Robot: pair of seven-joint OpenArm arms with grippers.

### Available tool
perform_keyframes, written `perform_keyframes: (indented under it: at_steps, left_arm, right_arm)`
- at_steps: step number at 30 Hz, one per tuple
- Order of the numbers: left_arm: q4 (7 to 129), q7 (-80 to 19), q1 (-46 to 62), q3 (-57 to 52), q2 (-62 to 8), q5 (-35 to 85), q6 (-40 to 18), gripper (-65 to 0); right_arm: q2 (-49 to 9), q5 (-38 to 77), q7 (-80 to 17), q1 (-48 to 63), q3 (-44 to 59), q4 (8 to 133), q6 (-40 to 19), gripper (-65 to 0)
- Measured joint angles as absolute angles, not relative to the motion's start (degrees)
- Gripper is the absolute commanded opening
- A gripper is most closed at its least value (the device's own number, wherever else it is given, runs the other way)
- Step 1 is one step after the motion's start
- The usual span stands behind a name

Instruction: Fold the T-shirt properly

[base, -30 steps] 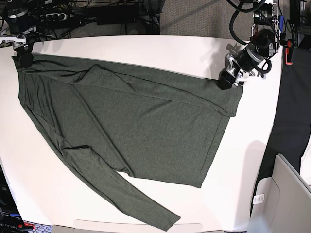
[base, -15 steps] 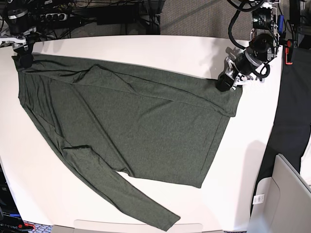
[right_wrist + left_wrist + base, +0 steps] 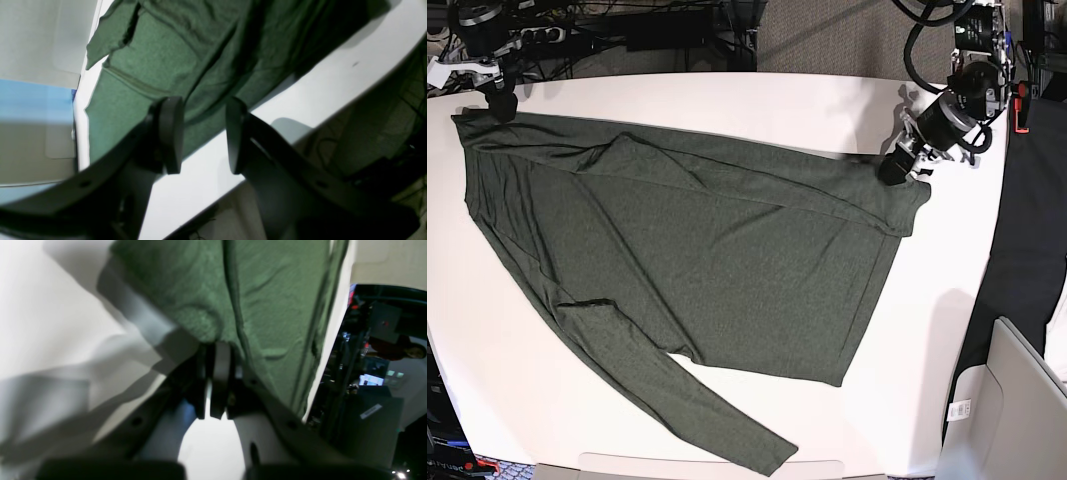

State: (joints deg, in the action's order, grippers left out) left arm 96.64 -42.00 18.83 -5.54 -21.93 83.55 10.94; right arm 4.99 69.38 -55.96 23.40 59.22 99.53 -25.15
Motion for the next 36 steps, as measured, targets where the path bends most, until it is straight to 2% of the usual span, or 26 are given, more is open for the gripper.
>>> perform_keyframes:
  at_steps: [4,11,25,28,32,33,36]
  left_arm:
    - [97.1,-42.0,20.3,-6.4,-21.9,83.3,11.1,-64.9]
    - [97.3,-42.0,21.8,-6.5,-21.9,83.3,11.1,-64.9]
    - [100.5,-42.0,25.2,-9.5,-24.4,83.4,11.1,-64.9]
    - [100.5,-42.0,26.0,-9.5,-24.5,83.4,11.1,-64.9]
    - [100.6,-42.0,26.7,-9.5,-24.5,83.4,11.1,-64.9]
    - [100.6,-41.9,27.0,-9.5,-24.5,83.6,10.9,-64.9]
    - [100.7,-42.0,28.5,-9.5,-24.5,83.6,11.0,-64.9]
  right_arm:
    - [5.4,69.3,-55.9,24.3,59.2,98.6,-25.1,-42.3]
    - [4.8,71.0,-55.0,22.7,59.6,89.1,-25.8,-42.6]
    - [3.6,68.9,-52.7,19.2,59.8,87.9,-25.5,-42.9]
    - [3.4,68.7,-52.7,18.5,59.8,87.9,-25.3,-48.6]
    - [3.0,68.0,-52.8,18.4,59.8,87.8,-25.1,-63.2]
    - [3.0,67.9,-52.9,18.5,59.8,87.8,-25.1,-65.0]
    - [3.0,67.9,-52.9,18.4,59.8,87.8,-25.1,-64.7]
